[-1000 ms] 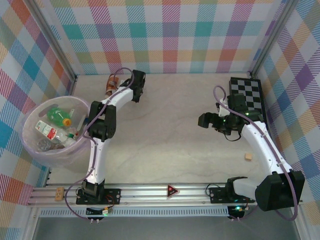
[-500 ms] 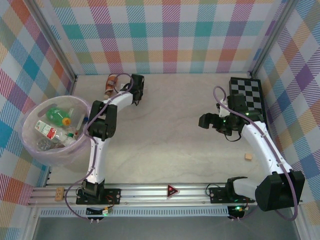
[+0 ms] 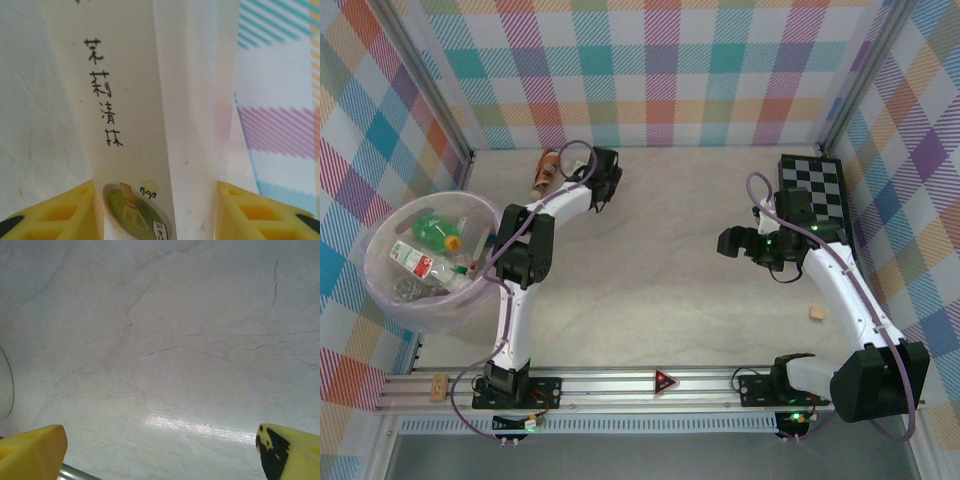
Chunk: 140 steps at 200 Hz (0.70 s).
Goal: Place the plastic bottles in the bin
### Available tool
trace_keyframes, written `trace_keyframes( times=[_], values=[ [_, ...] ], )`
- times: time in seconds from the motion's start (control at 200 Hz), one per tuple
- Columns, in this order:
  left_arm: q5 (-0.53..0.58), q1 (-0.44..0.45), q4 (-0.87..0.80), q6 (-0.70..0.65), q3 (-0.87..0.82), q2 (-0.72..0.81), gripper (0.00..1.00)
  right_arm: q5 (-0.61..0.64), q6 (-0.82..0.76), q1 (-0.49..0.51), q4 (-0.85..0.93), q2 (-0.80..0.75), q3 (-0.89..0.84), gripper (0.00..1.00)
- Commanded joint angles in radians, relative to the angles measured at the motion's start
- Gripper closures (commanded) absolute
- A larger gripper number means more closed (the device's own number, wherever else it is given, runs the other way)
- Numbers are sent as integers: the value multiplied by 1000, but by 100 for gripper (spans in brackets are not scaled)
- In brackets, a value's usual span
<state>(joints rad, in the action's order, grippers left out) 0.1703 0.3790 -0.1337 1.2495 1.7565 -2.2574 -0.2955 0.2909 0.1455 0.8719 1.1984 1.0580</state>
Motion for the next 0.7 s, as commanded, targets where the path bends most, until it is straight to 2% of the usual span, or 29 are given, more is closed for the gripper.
trace_keyframes(
  times=[0.0,0.135,0.23,0.345,0.53,0.695],
  values=[
    [-17,39,-33,-145,13,112,54,-17,-1,7,-14,3,0,3],
    [-29,91,-40,-241,0,196,55,-29,4,6,-24,14,3,3],
    [-14,141,-52,-357,5,262,57,-34,4,6,-27,23,9,3],
    [-22,178,-135,-480,43,338,60,-30,0,6,-29,29,19,3],
    [-55,185,-360,-677,75,486,71,-37,-6,6,-39,47,34,3],
    [-91,178,-685,-873,230,532,72,-38,-14,7,-40,63,42,3]
  ],
)
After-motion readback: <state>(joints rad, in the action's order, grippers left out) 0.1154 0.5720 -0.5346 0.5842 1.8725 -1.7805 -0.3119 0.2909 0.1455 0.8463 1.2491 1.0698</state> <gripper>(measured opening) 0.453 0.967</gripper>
